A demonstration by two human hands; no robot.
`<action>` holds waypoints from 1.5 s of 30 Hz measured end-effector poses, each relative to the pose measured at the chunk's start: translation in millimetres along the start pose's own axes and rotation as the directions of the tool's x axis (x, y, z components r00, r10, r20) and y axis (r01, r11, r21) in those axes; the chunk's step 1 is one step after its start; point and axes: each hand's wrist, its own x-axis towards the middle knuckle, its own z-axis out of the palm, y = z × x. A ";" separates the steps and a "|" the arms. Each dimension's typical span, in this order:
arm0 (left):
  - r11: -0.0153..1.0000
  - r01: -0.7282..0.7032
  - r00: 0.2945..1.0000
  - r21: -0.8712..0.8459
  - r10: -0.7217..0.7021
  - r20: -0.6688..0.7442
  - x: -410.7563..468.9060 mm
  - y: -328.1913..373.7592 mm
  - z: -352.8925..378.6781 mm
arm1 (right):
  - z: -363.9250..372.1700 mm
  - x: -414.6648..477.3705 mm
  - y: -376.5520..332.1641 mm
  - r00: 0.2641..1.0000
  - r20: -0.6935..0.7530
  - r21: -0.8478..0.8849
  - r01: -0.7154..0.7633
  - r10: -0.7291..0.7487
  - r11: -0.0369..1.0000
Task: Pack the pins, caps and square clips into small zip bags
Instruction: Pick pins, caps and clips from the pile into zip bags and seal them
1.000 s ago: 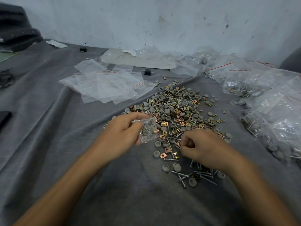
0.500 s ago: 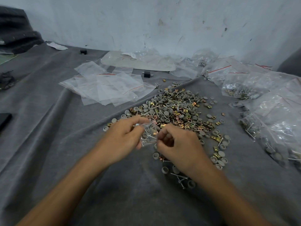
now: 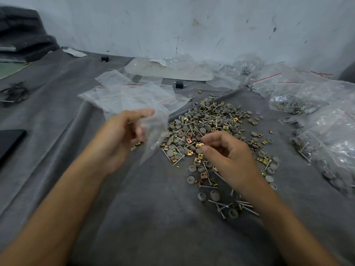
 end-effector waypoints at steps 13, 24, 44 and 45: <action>0.794 0.100 0.990 -0.600 -0.139 -0.019 5.7 22.0 -56.7 | -9.6 5.0 6.5 1.000 -0.009 -0.021 -0.014 0.014 1.000; 0.897 -0.228 0.935 0.378 0.310 -0.174 1.0 4.8 -20.0 | -15.2 11.5 19.6 0.994 0.107 -0.480 0.018 0.038 0.877; 0.894 -0.114 0.993 0.434 0.110 0.036 -20.1 -20.8 26.7 | 3.7 6.3 15.0 0.987 0.149 -0.764 0.072 0.067 0.641; 0.892 -0.113 0.994 0.439 0.106 0.039 -20.2 -21.8 27.2 | 3.8 7.5 13.6 0.985 0.155 -0.755 0.065 0.081 0.653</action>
